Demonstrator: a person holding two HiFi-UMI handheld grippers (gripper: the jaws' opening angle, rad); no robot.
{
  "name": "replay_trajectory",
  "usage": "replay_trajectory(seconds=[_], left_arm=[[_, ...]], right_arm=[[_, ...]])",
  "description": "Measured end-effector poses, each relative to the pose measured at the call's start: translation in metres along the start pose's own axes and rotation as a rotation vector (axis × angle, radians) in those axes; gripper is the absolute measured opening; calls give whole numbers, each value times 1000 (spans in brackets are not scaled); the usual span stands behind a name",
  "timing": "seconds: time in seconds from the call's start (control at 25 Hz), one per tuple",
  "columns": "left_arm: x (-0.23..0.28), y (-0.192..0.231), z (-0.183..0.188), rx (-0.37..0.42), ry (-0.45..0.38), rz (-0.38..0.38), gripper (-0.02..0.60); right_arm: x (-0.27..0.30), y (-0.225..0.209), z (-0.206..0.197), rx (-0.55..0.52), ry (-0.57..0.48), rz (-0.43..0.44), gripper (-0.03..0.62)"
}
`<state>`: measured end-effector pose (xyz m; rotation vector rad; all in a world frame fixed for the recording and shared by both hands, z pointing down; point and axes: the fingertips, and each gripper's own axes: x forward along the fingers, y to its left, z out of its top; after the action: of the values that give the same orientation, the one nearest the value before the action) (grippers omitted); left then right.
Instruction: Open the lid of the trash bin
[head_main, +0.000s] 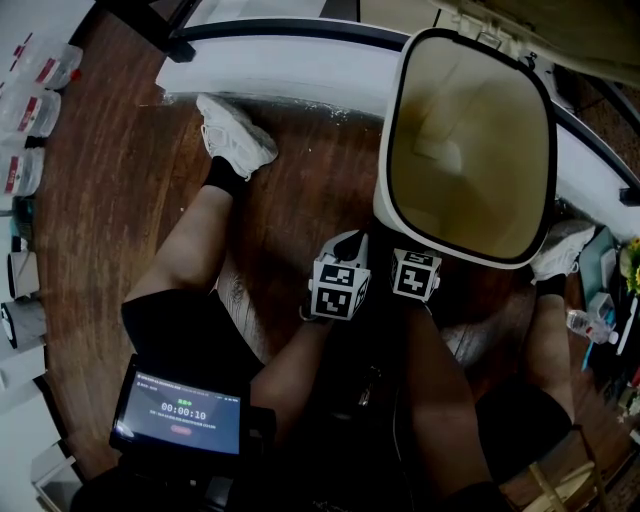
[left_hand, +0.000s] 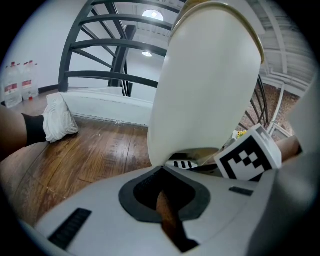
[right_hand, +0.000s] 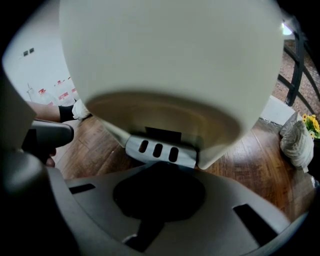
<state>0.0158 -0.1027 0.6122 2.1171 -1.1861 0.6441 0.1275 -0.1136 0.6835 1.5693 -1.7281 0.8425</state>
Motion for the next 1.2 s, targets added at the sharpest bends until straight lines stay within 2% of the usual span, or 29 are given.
replay_trajectory(seconds=[0.56,1.2], left_arm=[[0,2,-2,-13,-3,-2,-2],[1,0,0,-16,-8,-7,-2]], right_arm=[[4,1,-1,22,-15,23,5],[-3,0,2,18,2,10,5]])
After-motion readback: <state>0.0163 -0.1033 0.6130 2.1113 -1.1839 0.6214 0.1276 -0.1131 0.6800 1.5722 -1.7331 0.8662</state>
